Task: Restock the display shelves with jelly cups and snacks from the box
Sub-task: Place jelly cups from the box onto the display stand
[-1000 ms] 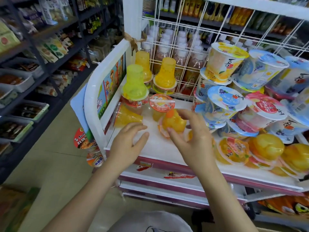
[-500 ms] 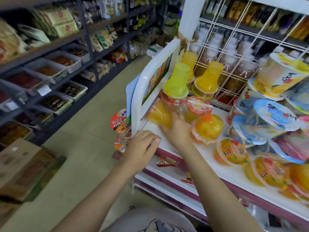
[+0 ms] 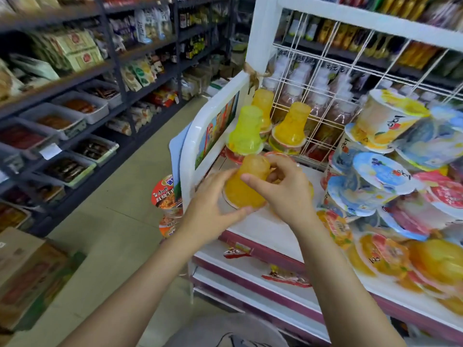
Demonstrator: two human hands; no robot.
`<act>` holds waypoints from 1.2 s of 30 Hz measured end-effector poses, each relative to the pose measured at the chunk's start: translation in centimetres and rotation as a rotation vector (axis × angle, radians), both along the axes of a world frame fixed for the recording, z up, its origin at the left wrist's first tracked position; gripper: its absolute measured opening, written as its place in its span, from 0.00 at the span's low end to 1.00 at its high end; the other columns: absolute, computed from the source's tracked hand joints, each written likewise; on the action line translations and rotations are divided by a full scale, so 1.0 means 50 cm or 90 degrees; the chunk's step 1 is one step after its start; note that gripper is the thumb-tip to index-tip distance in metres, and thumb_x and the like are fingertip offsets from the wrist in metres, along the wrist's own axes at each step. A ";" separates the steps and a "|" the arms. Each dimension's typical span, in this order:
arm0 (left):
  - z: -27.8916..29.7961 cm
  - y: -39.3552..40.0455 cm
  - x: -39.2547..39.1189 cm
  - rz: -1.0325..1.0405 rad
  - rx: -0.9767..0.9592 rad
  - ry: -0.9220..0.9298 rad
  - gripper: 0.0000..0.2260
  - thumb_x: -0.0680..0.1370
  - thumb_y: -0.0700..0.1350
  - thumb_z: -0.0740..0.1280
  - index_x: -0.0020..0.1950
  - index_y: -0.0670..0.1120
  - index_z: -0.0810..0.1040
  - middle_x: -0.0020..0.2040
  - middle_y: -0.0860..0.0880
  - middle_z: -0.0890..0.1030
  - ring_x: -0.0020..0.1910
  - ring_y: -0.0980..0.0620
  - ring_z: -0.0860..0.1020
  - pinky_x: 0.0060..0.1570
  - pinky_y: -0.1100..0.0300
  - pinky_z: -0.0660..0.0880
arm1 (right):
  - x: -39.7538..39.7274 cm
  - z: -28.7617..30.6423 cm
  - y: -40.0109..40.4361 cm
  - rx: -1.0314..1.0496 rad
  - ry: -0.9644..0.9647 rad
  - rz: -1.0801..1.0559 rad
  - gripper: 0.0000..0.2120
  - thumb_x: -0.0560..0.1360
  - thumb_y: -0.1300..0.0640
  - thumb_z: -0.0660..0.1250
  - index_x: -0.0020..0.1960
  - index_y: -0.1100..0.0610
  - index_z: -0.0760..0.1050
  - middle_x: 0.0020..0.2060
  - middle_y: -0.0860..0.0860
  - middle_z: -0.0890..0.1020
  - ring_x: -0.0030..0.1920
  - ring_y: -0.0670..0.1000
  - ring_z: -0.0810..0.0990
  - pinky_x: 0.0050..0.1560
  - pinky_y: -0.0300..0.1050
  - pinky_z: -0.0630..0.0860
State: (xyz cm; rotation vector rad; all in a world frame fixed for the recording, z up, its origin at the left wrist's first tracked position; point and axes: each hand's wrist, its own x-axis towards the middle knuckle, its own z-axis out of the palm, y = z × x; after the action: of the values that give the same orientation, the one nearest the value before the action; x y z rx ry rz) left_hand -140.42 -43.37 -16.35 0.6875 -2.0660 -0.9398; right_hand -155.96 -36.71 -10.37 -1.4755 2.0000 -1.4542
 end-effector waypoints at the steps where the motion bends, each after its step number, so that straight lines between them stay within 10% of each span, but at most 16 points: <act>1: 0.008 -0.006 -0.014 -0.022 0.038 0.020 0.33 0.69 0.63 0.72 0.71 0.58 0.68 0.66 0.62 0.71 0.67 0.62 0.70 0.63 0.56 0.73 | -0.006 0.011 0.004 -0.028 -0.012 -0.004 0.13 0.68 0.51 0.80 0.47 0.47 0.79 0.40 0.49 0.79 0.37 0.43 0.74 0.36 0.36 0.70; 11: 0.075 -0.047 -0.156 -0.065 0.062 0.123 0.34 0.61 0.62 0.79 0.65 0.61 0.73 0.63 0.56 0.74 0.63 0.52 0.77 0.60 0.43 0.76 | -0.089 0.057 0.023 -0.105 -0.073 0.035 0.18 0.74 0.55 0.74 0.62 0.55 0.78 0.56 0.50 0.83 0.58 0.50 0.81 0.60 0.54 0.78; 17: 0.069 -0.063 -0.197 -0.107 0.109 0.137 0.31 0.66 0.59 0.77 0.68 0.58 0.73 0.68 0.53 0.74 0.66 0.50 0.76 0.62 0.44 0.77 | -0.140 0.046 0.016 -0.058 -0.083 0.000 0.19 0.72 0.52 0.77 0.60 0.51 0.79 0.52 0.47 0.84 0.53 0.51 0.83 0.56 0.57 0.80; 26: -0.029 -0.038 -0.178 -0.064 0.082 0.011 0.28 0.76 0.60 0.64 0.73 0.49 0.71 0.69 0.52 0.70 0.70 0.53 0.70 0.67 0.45 0.72 | -0.194 0.025 -0.047 0.001 0.002 -0.083 0.16 0.71 0.45 0.76 0.56 0.46 0.77 0.51 0.44 0.83 0.53 0.45 0.81 0.56 0.53 0.79; 30: -0.035 -0.037 -0.181 -0.058 0.077 -0.023 0.30 0.76 0.61 0.60 0.75 0.47 0.70 0.74 0.52 0.67 0.73 0.52 0.66 0.69 0.44 0.70 | -0.193 0.009 -0.059 0.102 0.081 -0.077 0.30 0.66 0.30 0.71 0.58 0.51 0.78 0.55 0.52 0.79 0.55 0.47 0.77 0.57 0.50 0.77; 36: -0.047 -0.033 -0.172 -0.068 0.125 -0.026 0.34 0.76 0.61 0.62 0.80 0.53 0.58 0.77 0.57 0.61 0.77 0.55 0.61 0.72 0.45 0.66 | -0.201 -0.004 -0.041 0.220 0.121 -0.064 0.28 0.69 0.41 0.76 0.63 0.55 0.78 0.60 0.54 0.74 0.58 0.51 0.75 0.57 0.41 0.71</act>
State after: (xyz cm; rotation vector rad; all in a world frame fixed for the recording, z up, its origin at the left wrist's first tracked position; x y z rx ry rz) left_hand -149.04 -45.03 -18.73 0.7090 -2.0803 -1.2112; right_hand -166.01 -38.75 -10.57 -1.4227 2.3244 -0.9639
